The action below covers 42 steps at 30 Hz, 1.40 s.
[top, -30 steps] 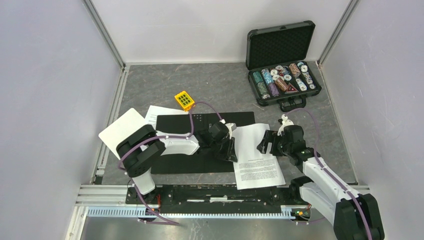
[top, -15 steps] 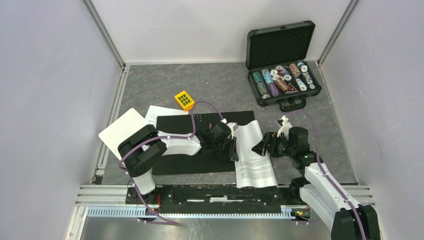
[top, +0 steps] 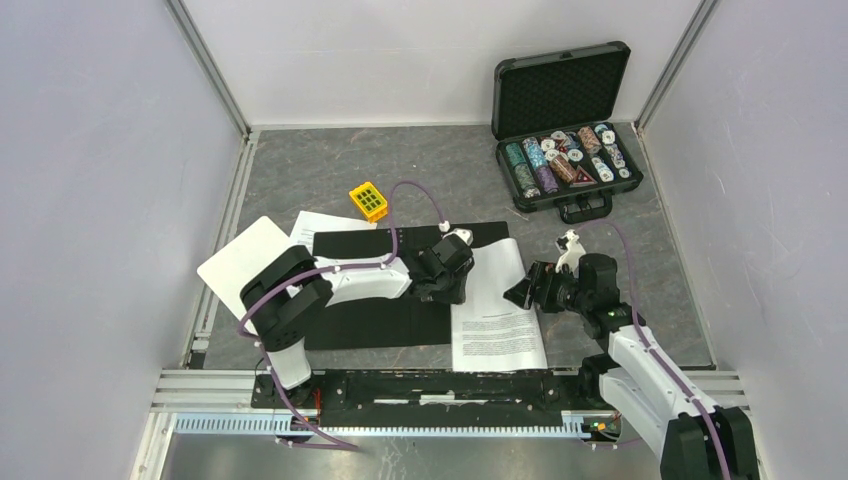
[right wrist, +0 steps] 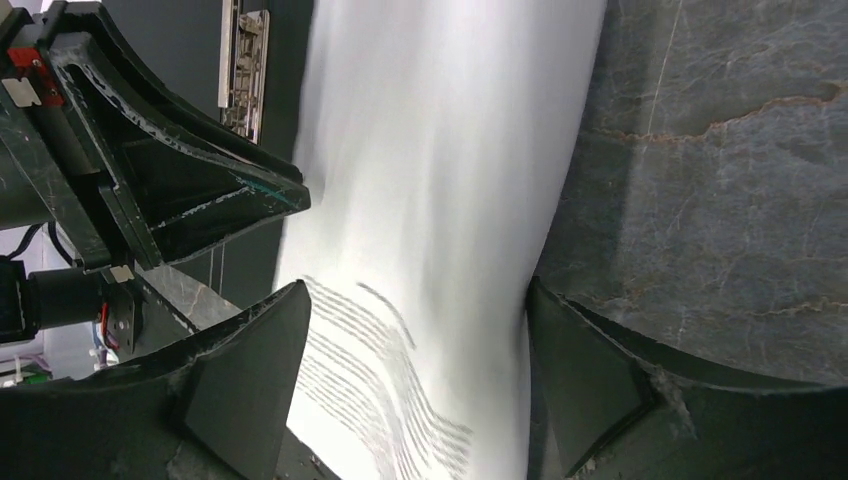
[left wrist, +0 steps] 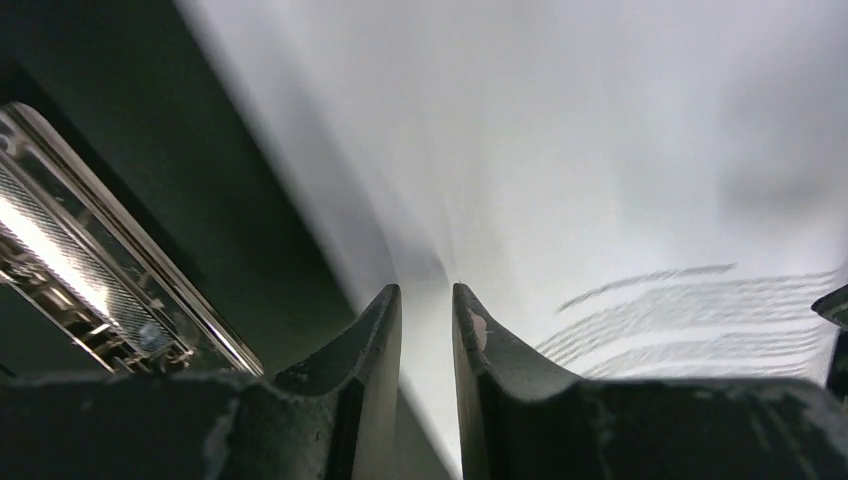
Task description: Put the files into the folder
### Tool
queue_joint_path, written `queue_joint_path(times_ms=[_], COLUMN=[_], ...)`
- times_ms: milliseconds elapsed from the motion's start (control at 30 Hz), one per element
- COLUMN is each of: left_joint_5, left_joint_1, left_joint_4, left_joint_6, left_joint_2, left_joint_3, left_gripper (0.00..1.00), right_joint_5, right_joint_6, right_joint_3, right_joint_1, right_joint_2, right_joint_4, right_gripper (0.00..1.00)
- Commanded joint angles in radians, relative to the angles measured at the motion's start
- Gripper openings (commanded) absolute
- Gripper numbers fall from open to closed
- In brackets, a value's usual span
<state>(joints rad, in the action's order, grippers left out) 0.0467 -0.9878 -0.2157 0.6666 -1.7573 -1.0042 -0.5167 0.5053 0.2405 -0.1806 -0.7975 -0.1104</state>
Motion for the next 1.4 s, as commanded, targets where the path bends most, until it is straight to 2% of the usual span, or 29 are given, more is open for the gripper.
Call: queue_joint_path(times_ms=[0, 167, 267, 333, 500, 700, 800, 900, 1033, 1167, 1367], left_joint_5=[0.096, 0.088, 0.083, 0.075, 0.042, 0.047, 0.053, 0.024, -0.033, -0.044, -0.042], left_joint_1=[0.012, 0.028, 0.041, 0.049, 0.052, 0.052, 0.054, 0.054, 0.054, 0.053, 0.052], left_joint_4=[-0.045, -0.053, -0.056, -0.06, -0.06, -0.13, -0.167, -0.152, -0.062, -0.036, -0.004], left_joint_6=[-0.067, -0.075, -0.074, -0.072, -0.07, -0.072, -0.058, -0.033, -0.001, 0.015, 0.038], left_joint_2=[-0.014, -0.025, -0.041, -0.048, -0.007, 0.133, 0.204, 0.257, 0.304, 0.316, 0.318], left_joint_3=[-0.086, -0.128, -0.125, -0.118, -0.101, -0.067, -0.011, 0.075, 0.186, 0.229, 0.282], left_gripper=[0.33, 0.33, 0.33, 0.33, 0.34, 0.41, 0.43, 0.42, 0.38, 0.35, 0.33], right_joint_5=[0.033, -0.033, -0.074, -0.053, 0.049, 0.132, 0.2, 0.198, 0.175, 0.22, 0.226], right_joint_6=[0.026, 0.097, 0.128, 0.117, 0.094, 0.031, -0.014, -0.023, 0.062, 0.105, 0.174], right_joint_3=[-0.012, -0.049, -0.079, -0.075, -0.057, -0.024, 0.005, 0.022, -0.018, -0.02, -0.038], right_joint_1=[0.006, 0.007, 0.007, 0.007, 0.008, 0.007, 0.008, 0.007, -0.012, -0.061, -0.065], right_joint_2=[-0.006, -0.066, -0.067, -0.064, -0.055, -0.062, -0.097, -0.152, -0.175, -0.196, -0.219], right_joint_4=[0.086, 0.209, 0.301, 0.29, 0.156, 0.114, 0.13, 0.157, 0.24, 0.258, 0.341], right_gripper=[0.84, 0.72, 0.7, 0.7, 0.74, 0.8, 0.82, 0.84, 0.88, 0.89, 0.9])
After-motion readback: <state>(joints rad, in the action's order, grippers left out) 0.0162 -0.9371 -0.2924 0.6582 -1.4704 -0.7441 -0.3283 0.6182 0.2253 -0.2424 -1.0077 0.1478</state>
